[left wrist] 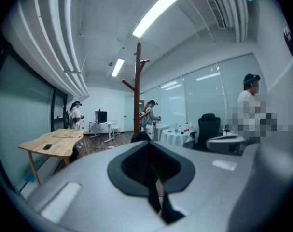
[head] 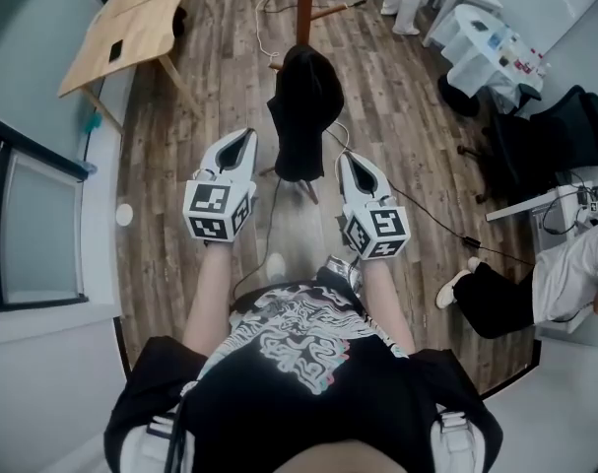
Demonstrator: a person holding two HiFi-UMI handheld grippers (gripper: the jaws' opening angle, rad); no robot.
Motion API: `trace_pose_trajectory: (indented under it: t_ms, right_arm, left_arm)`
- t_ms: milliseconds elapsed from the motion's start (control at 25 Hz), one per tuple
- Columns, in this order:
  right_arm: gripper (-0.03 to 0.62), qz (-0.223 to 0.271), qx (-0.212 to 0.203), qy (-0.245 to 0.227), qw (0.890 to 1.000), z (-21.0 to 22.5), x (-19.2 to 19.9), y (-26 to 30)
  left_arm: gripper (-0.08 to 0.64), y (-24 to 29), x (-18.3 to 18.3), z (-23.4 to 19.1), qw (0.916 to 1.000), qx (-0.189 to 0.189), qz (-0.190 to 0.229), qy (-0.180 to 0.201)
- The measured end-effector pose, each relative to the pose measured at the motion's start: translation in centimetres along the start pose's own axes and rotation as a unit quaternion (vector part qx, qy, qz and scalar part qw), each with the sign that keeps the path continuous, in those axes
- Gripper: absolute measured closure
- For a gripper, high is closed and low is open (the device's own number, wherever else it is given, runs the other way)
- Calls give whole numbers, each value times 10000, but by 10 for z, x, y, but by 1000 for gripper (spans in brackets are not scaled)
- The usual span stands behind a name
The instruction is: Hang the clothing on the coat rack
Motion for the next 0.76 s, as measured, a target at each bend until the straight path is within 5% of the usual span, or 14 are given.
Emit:
trace_pose_trajectory:
  t_ms: [760]
  right_arm:
    - [594,122,-5,153,9998,25,-2,-20]
  left_arm:
    - [571,12,-1,25,10000,-73,8,25]
Point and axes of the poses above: the fingertips, and each gripper's own axes: y forward along the fingers, z to its right, x out of its underside, the point moved 1 cm from there along -y, backward along the fingers, and after that the axes turned 1 degree about -x, right-handed, at the moved point
